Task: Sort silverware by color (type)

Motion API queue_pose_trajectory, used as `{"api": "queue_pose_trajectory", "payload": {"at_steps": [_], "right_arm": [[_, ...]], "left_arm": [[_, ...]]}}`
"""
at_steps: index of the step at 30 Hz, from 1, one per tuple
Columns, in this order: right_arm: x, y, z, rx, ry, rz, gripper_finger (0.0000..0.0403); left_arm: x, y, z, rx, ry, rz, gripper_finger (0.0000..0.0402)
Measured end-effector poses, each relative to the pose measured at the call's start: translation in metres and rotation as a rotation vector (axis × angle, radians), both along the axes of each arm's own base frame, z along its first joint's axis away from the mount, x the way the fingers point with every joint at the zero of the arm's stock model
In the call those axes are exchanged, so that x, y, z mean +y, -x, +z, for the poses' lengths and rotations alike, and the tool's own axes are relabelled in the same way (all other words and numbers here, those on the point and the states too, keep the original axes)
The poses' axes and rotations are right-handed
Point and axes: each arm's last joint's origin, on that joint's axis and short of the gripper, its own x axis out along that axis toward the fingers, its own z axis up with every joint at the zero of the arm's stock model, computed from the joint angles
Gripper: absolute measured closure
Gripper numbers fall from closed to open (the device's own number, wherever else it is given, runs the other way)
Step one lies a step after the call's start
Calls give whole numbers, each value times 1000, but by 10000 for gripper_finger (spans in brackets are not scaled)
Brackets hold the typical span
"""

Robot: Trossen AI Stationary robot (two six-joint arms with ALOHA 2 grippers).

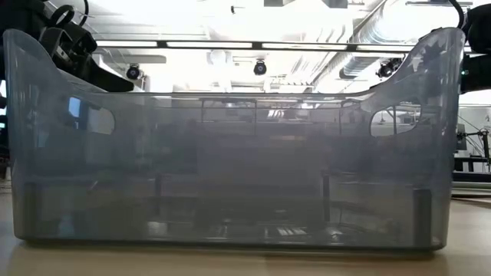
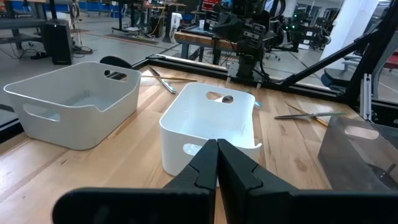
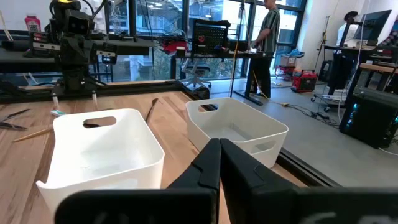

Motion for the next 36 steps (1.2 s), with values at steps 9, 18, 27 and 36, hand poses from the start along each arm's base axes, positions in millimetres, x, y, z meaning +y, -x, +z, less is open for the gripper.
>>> {"api": "queue_pose_trajectory", "payload": {"at_steps": [9,18,27,36], "right_arm": [[0,0,0,0,0,0,402],[0,0,0,0,0,0,402],[0,0,0,0,0,0,402],[0,0,0,-88,-182,14,402]], "left_arm": [[0,0,0,0,0,0,401],[0,0,0,0,0,0,401],[0,0,0,0,0,0,401],[0,0,0,0,0,0,401]]}}
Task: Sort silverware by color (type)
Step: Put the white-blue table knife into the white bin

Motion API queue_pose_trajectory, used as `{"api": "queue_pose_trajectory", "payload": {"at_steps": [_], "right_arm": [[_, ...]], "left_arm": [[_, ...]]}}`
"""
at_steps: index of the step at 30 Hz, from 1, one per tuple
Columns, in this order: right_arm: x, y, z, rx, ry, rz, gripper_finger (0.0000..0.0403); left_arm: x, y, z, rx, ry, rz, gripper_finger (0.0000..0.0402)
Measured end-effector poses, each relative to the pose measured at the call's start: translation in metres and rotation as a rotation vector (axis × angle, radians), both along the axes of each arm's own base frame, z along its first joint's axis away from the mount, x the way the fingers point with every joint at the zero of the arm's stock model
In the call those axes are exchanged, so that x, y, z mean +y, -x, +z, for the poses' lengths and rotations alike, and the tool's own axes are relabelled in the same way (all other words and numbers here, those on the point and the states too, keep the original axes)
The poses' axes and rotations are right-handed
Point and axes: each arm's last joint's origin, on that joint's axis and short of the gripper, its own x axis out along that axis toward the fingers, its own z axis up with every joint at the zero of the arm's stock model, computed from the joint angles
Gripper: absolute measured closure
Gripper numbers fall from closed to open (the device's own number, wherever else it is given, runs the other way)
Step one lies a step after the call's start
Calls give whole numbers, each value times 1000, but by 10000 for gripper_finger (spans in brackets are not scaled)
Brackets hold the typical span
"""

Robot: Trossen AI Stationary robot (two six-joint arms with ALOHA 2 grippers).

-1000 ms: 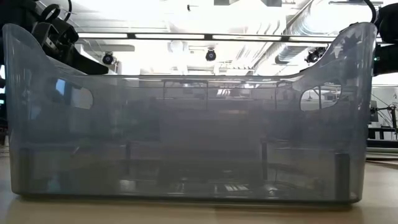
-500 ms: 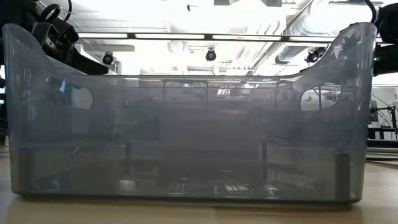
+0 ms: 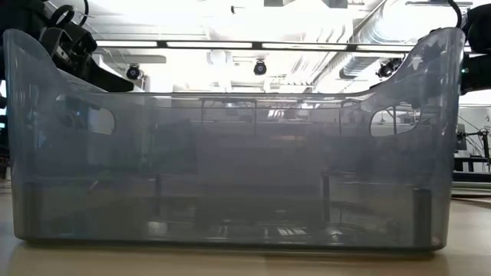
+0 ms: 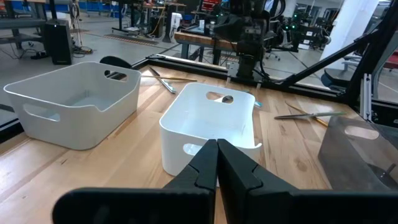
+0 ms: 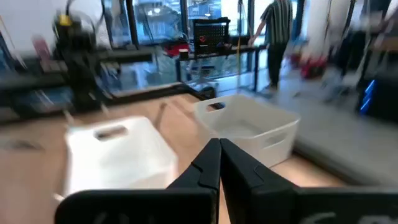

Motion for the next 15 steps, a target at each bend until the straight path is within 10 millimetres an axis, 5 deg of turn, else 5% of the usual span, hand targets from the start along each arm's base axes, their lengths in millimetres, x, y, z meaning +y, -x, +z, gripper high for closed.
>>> {"api": "queue_pose_trajectory", "payload": {"at_steps": [9,15], "right_arm": [[-1,2,17,-213,-39,-53,402],[0,-4,27,-143,-116,-6,402]], "left_arm": [[0,0,1,-6,-1,0,401],[0,0,5,-49,-9,0,401]]}}
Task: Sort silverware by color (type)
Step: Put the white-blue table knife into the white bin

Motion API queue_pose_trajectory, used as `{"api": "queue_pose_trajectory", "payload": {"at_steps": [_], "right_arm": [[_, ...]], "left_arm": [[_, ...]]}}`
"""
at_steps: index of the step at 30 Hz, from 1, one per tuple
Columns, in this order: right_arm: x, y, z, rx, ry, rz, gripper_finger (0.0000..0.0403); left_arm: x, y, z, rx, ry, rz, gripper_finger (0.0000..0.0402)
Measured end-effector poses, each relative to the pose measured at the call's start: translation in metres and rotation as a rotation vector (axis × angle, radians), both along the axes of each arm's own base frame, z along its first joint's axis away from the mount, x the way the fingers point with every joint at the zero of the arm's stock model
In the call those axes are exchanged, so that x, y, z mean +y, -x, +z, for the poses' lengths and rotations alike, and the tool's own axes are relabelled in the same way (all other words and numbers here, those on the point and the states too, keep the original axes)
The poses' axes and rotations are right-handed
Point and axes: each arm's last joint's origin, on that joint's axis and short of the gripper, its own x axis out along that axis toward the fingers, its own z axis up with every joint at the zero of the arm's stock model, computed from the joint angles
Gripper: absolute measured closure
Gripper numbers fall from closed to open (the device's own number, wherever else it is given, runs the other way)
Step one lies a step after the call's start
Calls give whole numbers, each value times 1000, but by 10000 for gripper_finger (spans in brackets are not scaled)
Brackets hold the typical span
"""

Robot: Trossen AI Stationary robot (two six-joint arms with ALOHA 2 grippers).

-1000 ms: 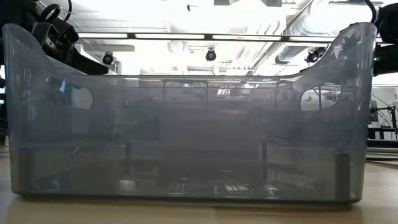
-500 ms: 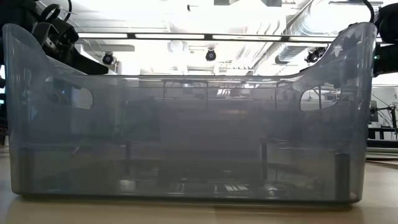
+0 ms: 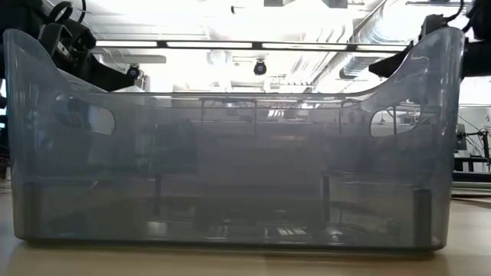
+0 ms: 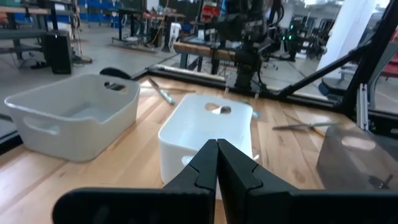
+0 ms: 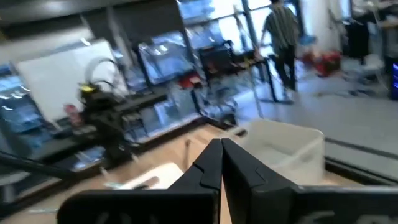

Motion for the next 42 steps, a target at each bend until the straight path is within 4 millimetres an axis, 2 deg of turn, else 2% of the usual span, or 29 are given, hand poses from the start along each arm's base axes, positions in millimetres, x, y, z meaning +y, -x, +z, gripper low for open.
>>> {"api": "queue_pose_trajectory", "payload": {"at_steps": [5,13,16,21,26,30,36,42], "right_arm": [[-4,-13,2,259,-75,-55,402],[-2,-37,0,693,-283,-15,397],[4,-45,4,824,-326,43,377],[21,-58,16,999,-355,134,315],[43,-70,20,1178,-305,237,249],[61,-80,19,1304,-241,316,212],[80,-101,9,1438,-128,410,197],[88,-126,-7,1591,31,500,196]], "left_arm": [[0,0,3,-27,-6,6,401],[0,0,3,-30,-6,10,401],[0,0,3,-33,-7,11,401],[0,0,4,-45,-9,11,401],[0,0,4,-42,-9,11,401],[0,0,4,-42,-9,11,401],[0,0,4,-40,-24,11,401],[0,0,3,-28,-22,11,401]]}}
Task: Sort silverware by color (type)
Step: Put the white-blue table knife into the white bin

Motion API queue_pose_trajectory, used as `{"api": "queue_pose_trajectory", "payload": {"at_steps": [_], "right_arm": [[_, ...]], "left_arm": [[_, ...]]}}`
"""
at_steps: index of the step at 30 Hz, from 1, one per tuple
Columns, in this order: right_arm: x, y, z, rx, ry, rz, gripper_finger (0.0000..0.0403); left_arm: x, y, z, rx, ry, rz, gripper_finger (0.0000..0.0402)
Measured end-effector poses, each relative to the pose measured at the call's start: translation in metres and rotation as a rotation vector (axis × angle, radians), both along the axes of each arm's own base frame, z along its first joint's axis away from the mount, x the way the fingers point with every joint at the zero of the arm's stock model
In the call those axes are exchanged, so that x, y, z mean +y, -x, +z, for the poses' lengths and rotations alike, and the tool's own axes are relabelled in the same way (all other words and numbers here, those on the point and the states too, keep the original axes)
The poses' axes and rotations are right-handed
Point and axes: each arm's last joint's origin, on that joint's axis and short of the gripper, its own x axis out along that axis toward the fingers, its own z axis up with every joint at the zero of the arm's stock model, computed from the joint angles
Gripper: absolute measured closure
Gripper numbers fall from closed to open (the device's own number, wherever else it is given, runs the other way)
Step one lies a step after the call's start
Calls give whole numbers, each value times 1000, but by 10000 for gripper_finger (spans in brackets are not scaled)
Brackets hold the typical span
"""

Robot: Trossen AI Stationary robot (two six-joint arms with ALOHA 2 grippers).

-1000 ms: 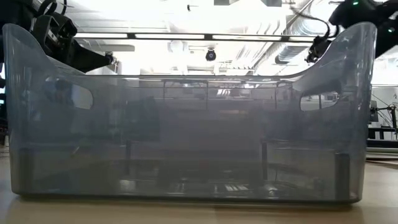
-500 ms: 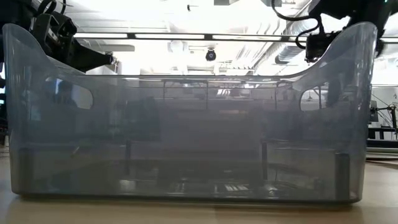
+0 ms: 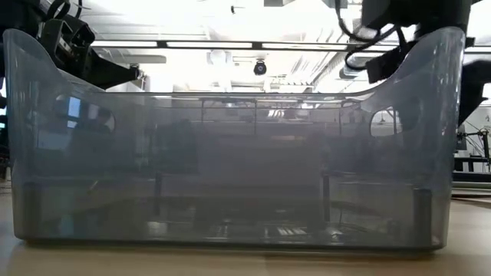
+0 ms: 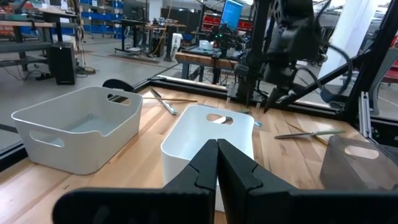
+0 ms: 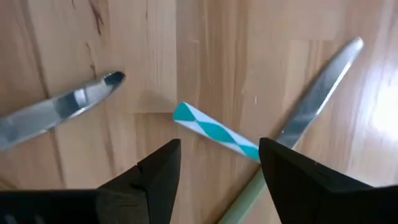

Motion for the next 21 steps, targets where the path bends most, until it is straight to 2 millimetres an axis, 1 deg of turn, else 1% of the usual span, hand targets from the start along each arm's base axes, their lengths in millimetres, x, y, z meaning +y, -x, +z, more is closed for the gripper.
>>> {"api": "queue_pose_trajectory", "payload": {"at_steps": [3,7,13,17,21], "right_arm": [[2,-9,-10,81,25,85,196],[3,-16,-26,212,61,183,198],[3,-21,-43,311,102,270,214],[4,-22,-49,334,107,288,249],[4,-25,-51,309,105,283,311]], "left_arm": [[0,0,-1,7,1,0,401],[0,0,-3,27,4,0,401],[0,0,-6,61,-6,-1,401],[0,0,-7,75,-5,-2,401],[0,0,-7,74,-5,-2,401]]}}
